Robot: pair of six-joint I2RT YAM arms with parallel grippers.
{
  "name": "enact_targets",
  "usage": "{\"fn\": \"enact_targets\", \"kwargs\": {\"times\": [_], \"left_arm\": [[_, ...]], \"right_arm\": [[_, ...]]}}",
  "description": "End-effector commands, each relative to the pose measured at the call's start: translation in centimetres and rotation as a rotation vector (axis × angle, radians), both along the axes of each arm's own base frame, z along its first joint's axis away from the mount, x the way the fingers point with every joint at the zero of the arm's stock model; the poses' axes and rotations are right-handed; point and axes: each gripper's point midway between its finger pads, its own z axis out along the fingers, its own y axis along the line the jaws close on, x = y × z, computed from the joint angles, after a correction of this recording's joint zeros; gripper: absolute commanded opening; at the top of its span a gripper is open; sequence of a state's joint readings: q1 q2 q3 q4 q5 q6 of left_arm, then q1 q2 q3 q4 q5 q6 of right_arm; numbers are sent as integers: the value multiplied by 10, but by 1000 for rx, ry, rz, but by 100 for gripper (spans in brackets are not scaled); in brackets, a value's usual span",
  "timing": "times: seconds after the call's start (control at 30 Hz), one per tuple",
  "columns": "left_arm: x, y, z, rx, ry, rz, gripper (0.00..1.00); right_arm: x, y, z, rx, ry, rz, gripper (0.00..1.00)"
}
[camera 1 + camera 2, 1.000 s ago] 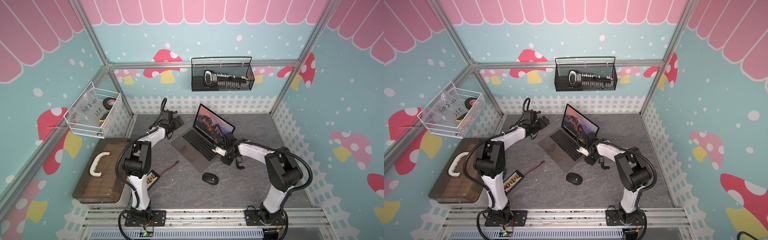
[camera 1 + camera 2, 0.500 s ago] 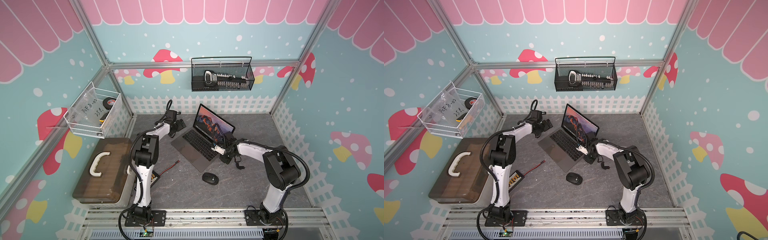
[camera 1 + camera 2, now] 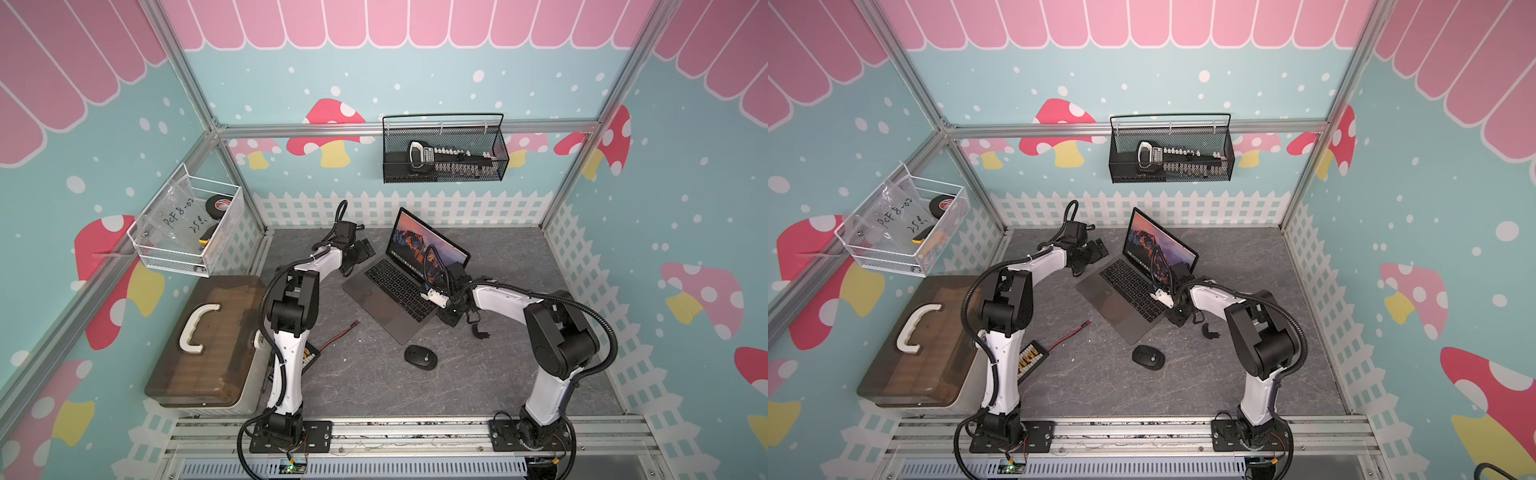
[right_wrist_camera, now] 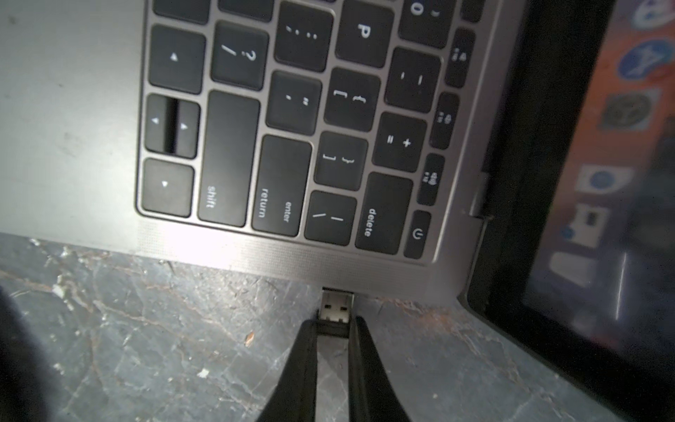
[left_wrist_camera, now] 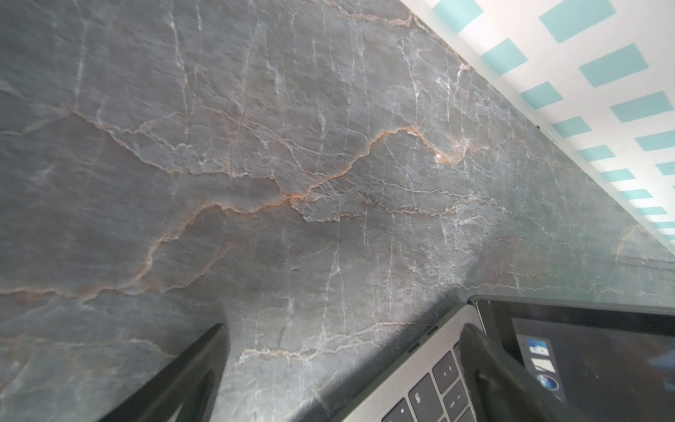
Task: Insert the wireless mouse receiver into the laptop
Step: Insert the USB plug into the USB port.
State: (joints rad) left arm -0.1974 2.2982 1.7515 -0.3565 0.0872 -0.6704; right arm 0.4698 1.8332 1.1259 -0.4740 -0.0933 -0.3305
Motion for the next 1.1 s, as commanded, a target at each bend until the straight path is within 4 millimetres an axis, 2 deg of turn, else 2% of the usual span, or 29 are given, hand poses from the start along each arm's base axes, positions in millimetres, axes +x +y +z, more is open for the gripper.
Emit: {"fn": "enact_targets", "kwargs": {"times": [0.0,0.3,0.5,0.7,1.07], "left_arm": [[-40,-3,-55,-6,192,-4,99],[-50,-12,-64,-11,212,-22,99],[-63,-19,-77,-19,237,-31,99],[-69,-20,-75,-5,218,-37,99],[-71,-33,-77,-19,228,-73,99]], "right_arm": [[3,8,-1,10,3,7,15],[2,10,3,16,4,1,15],[8,13,9,38,-13,-29,15],[16,14,12,41,-30,-62,15],[15,25,11,63,-3,-30,15]]}}
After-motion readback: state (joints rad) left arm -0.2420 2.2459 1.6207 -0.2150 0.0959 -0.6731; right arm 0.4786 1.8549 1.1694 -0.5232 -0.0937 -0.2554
